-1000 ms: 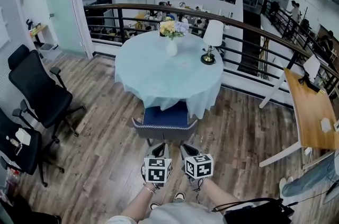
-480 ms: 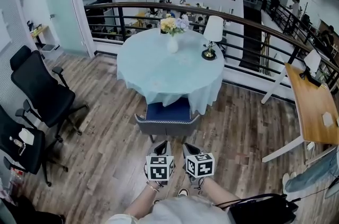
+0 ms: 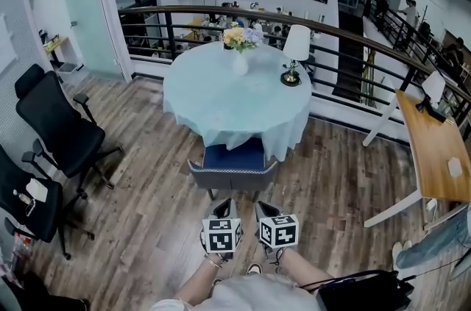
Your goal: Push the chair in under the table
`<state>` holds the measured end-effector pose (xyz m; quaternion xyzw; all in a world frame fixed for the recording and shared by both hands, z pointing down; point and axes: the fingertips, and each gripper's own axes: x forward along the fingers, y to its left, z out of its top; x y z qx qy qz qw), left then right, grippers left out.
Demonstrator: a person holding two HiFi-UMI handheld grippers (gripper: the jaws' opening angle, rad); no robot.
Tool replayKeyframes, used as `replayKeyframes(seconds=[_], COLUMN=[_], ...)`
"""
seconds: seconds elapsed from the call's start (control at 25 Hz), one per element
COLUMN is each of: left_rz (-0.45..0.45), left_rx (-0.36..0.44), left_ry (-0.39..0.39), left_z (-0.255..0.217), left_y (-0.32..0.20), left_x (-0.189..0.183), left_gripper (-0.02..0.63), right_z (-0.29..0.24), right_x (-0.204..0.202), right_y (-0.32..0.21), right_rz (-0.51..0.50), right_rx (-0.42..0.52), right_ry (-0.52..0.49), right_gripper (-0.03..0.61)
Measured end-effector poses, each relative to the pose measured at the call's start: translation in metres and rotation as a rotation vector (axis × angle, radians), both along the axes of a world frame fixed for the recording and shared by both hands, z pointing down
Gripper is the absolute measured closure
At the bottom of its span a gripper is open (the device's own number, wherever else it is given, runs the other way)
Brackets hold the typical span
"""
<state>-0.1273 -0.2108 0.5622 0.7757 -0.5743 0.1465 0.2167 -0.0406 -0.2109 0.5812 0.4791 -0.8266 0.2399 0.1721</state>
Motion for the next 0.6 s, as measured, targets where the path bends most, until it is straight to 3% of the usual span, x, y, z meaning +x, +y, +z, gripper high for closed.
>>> replayKeyframes(seconds=[0.6], left_rz=[-0.002], left_rx=[-0.021], left_ry=[-0.009], left_z=[0.006], left_y=[0.002], left_x=[0.012], left_gripper=[0.609], right_z=[0.002], right_x=[0.004], right_y=[0.003], right_rz=[-0.006], right_rx=[-0.007], right_ry=[0.009], right_gripper=[0.561])
